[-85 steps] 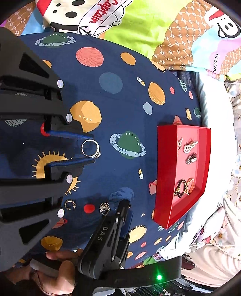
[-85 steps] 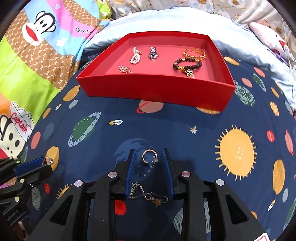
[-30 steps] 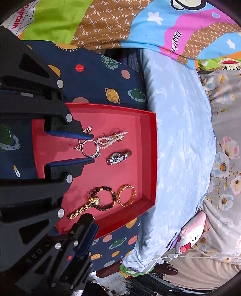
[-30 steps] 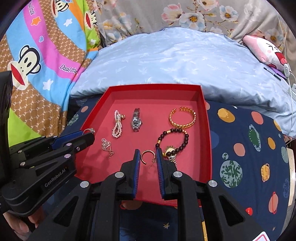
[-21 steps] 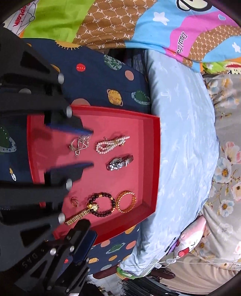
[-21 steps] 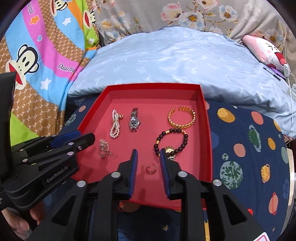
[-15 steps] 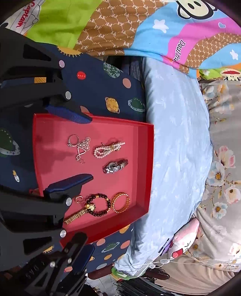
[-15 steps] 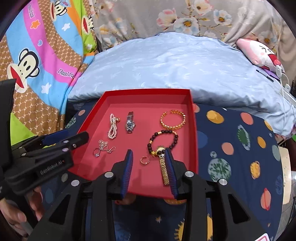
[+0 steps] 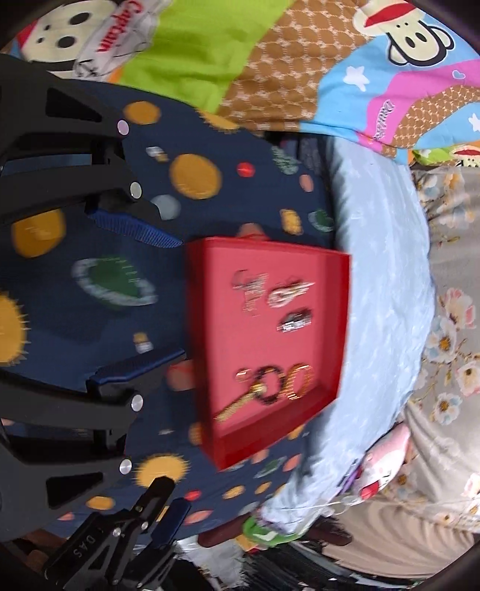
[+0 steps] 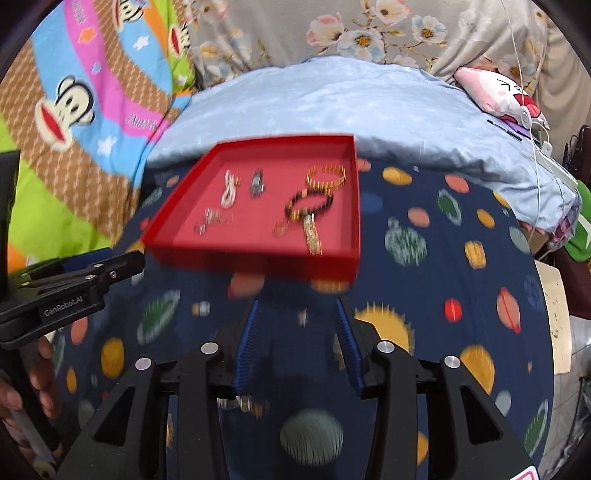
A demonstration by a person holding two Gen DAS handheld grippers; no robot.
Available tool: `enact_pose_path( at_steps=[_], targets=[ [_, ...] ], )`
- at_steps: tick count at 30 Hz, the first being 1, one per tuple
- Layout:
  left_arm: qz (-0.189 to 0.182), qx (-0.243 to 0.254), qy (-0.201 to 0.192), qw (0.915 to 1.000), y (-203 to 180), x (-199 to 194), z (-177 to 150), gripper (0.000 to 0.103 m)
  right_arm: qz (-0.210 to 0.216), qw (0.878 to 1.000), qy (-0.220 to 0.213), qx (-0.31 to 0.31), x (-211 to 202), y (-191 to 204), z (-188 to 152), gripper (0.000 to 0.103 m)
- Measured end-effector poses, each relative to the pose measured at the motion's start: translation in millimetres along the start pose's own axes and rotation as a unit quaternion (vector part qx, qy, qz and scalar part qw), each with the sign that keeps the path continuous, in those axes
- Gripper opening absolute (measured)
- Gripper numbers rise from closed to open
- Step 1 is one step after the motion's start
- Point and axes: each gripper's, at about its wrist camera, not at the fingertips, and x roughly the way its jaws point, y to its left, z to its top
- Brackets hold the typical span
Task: Organize jewelry
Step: 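Lift both open tools out of the tray back over the remaining earrings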
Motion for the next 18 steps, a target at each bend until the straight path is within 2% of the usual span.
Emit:
enact_pose_path(
  at_steps=[5,10,18],
  targets=[
    [-0.005,-0.014,0.025,0.9996,-0.2,-7.1,-34.7,0.054,0.008,1.000,0.013,0.011,-8.8,4.2,-31.9,0.041],
    [0.009,-0.020,0.037,0.9991,-5.0,-13.1,-66.4,0.054,0.003,1.000,0.010,0.001,-14.9,13.8,-53.9,0.041],
    [0.005,-0.007,0.058,0.9983,-27.3,-19.7,-101.0,0.054,0.016,1.000,0.004,0.004,-17.7,13.3,-64.0,0.041]
  ],
)
